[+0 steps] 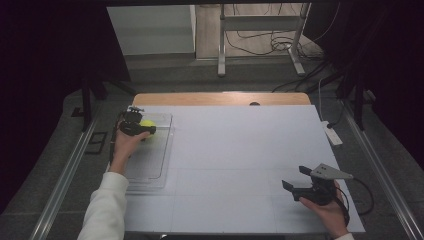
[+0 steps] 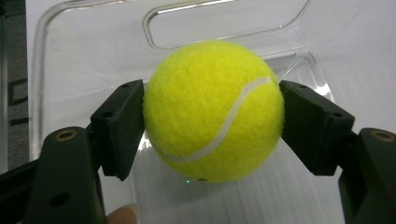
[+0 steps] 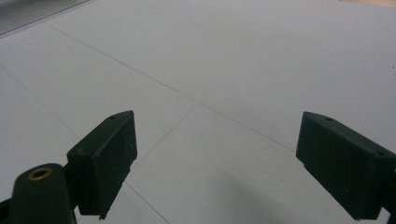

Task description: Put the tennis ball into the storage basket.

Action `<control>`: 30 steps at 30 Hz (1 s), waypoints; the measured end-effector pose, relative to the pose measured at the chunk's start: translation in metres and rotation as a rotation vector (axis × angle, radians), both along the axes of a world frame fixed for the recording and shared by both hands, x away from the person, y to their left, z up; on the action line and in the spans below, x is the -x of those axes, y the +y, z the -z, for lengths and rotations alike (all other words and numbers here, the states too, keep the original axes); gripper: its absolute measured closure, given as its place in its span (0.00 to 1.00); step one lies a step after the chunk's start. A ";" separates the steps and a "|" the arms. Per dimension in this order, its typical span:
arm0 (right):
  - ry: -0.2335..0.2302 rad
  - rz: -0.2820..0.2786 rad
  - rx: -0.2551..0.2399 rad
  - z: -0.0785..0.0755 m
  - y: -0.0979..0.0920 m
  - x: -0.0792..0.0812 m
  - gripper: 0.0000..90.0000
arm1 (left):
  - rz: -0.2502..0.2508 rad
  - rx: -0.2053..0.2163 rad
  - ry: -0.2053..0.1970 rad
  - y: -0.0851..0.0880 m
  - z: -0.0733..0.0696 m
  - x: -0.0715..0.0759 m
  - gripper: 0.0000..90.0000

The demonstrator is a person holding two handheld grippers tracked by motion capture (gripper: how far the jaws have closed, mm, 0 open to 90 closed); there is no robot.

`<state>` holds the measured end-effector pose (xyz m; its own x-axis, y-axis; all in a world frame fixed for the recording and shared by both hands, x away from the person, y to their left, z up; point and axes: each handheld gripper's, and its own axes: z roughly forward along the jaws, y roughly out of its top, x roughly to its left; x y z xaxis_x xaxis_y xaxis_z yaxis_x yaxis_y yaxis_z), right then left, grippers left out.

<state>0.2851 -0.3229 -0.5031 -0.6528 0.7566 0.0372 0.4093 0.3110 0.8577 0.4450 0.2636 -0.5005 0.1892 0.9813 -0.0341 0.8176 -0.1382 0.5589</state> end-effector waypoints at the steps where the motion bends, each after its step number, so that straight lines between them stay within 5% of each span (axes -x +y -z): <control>1: -0.001 0.000 -0.001 0.000 0.000 0.000 0.15 | 0.000 0.000 0.000 0.000 0.000 0.000 0.30; 15: -0.002 -0.001 0.001 0.000 0.000 0.000 0.15 | -0.016 -0.004 -0.011 -0.002 -0.002 -0.001 0.22; 30: -0.004 0.001 -0.001 0.000 -0.001 0.000 0.14 | 0.038 0.171 -0.142 0.007 -0.018 0.020 0.15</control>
